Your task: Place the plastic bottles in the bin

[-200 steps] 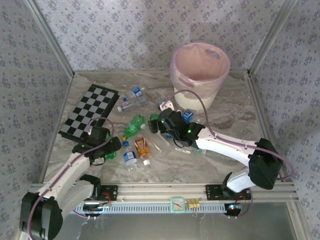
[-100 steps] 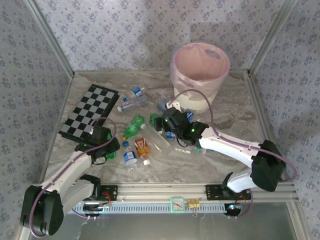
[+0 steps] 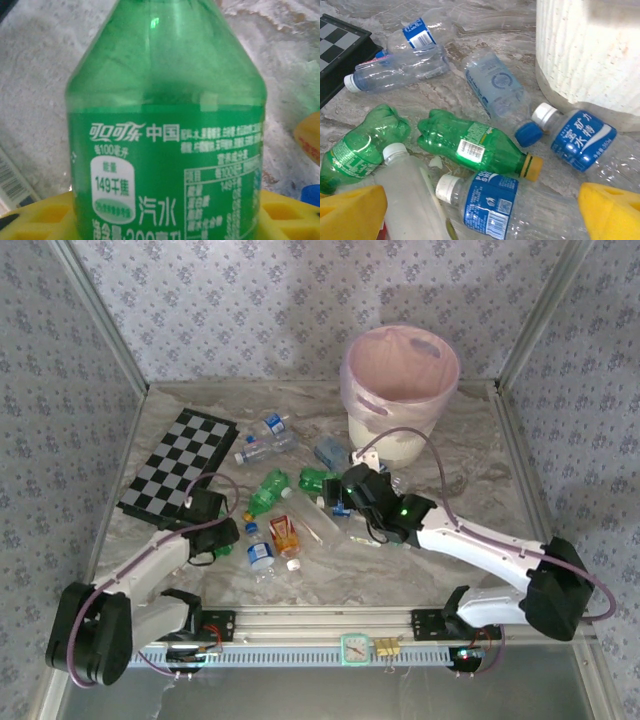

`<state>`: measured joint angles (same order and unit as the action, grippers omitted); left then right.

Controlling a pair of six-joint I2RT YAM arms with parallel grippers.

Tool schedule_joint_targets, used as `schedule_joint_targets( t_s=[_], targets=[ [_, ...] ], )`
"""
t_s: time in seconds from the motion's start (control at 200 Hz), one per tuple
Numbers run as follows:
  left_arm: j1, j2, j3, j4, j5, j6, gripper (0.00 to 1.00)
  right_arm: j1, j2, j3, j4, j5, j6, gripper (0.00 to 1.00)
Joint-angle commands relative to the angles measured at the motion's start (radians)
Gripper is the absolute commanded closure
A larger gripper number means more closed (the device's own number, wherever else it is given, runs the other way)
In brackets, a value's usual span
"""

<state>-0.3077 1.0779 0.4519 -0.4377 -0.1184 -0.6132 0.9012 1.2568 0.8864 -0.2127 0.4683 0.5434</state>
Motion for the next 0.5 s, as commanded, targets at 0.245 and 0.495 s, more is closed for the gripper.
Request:
schedule_joint_targets(
  t_s=[0.245, 0.495],
  targets=[
    [0.002, -0.152, 0.032, -0.020, -0.007, 0.001, 0.54, -0.068, -0.092, -0.081, -0.024, 0.007, 0.045, 0.00],
    [0.002, -0.289, 0.174, 0.031, -0.012, -0.011, 0.57, -0.155, -0.106, -0.123, -0.020, -0.087, 0.061, 0.00]
  ],
)
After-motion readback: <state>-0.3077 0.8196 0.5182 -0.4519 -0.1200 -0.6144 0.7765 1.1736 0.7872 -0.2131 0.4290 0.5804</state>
